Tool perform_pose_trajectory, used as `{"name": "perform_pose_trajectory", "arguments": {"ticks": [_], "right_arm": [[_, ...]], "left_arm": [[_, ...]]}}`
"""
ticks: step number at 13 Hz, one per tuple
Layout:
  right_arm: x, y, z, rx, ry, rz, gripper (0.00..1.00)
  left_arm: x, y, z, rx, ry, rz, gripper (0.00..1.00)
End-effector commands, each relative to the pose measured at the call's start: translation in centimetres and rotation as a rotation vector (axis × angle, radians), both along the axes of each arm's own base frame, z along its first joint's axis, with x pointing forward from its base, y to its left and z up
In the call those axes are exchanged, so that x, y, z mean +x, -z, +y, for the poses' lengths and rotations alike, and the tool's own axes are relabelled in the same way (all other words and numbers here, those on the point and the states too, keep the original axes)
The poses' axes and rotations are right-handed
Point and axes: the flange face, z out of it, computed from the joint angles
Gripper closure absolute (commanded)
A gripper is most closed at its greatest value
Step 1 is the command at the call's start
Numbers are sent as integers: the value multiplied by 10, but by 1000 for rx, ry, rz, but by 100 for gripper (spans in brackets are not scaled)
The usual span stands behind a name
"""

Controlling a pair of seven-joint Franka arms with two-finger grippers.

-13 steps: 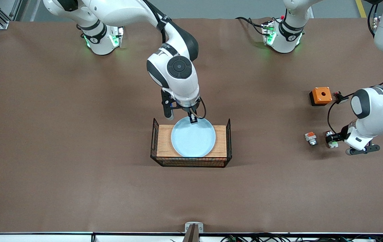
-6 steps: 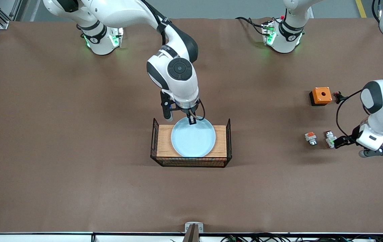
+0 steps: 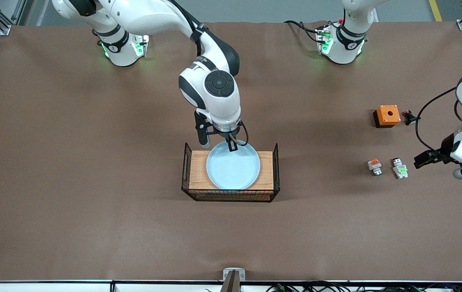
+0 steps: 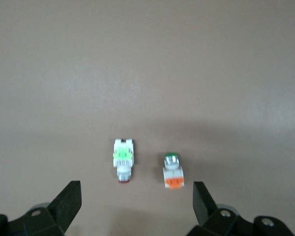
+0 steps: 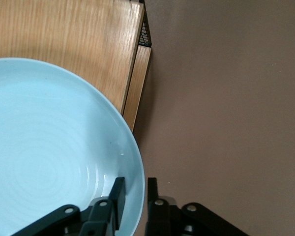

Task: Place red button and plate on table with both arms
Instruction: 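Withdraw the left gripper while the right gripper lifts the plate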

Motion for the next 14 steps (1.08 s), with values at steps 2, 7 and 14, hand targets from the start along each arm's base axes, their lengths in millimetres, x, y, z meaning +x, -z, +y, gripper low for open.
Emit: {"name": "perform_pose_trajectory", "arguments": {"ticks": [2,7,14], "right_arm": [[1,-2,7,-10,-13,-30,96],[1,-4,7,-3,-6,-29,100],[8,-32,-5,-19,15,-3,99]], "left_arm": [[-17,-56,-4,14,-14,7,0],[-30,-126,-48,30,-36,18,0],[-50,-168,-66,6,-26,31,0]]}}
